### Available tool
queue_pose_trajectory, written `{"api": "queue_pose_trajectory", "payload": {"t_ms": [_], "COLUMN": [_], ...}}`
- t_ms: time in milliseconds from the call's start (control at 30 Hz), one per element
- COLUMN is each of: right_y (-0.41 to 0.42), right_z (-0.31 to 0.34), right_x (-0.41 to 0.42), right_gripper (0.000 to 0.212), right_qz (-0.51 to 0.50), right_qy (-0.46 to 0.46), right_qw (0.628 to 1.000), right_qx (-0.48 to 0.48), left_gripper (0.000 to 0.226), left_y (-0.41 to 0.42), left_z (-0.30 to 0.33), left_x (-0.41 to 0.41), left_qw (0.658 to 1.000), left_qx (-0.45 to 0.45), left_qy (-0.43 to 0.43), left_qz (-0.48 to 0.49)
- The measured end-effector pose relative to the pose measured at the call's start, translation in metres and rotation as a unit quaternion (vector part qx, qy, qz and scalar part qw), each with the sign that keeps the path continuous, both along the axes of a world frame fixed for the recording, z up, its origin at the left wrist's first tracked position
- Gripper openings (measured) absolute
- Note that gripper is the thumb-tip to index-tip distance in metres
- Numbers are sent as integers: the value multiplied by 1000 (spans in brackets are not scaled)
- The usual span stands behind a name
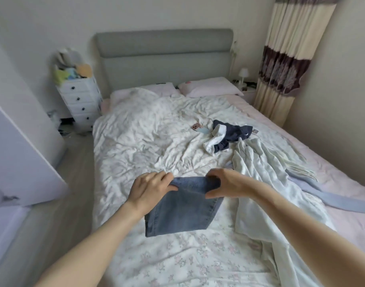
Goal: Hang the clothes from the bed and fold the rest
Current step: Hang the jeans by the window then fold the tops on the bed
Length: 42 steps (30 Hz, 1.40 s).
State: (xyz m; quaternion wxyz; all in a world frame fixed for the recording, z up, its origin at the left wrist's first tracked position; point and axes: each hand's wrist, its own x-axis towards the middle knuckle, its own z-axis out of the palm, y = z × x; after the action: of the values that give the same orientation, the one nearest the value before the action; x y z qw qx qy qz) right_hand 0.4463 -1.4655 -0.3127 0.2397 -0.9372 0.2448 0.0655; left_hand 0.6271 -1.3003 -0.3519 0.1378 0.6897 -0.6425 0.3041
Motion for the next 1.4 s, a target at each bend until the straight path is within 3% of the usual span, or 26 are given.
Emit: {"api": "queue_pose_trajectory", "payload": {"t_ms": [100,200,500,767,967,1067,1400], "right_y": [57,106,248,408,458,464,467], "right_z": [21,29,69,110,126,136,168], "right_x": [30,59,162,279,345,381,541], "right_gripper": [54,45,24,19,25,24,22], "right_qz": [95,136,228,280,232,206,215], "right_qy": [-12,-99,-311,-384,-383,-390,-431], "right_qw": [972,948,883,838,848,855,833], "right_qx": [-214,-269,-269,-267,-282,-274,-272], "left_gripper": [39,42,42,42,43,43,49], "left_y": [52,107,277,441,479,481,472], "left_z": [34,63,127,172,200,208,219], "left_x": [-5,0,42,116,169,202,356], "left_qw": [998,992,950,896,861,842,792], "left_qx": [-11,-27,-50,-21,42,11,-96], "left_qy": [1,-19,-39,-83,-66,-76,30], "left_qz": [59,119,306,436,502,534,602]}}
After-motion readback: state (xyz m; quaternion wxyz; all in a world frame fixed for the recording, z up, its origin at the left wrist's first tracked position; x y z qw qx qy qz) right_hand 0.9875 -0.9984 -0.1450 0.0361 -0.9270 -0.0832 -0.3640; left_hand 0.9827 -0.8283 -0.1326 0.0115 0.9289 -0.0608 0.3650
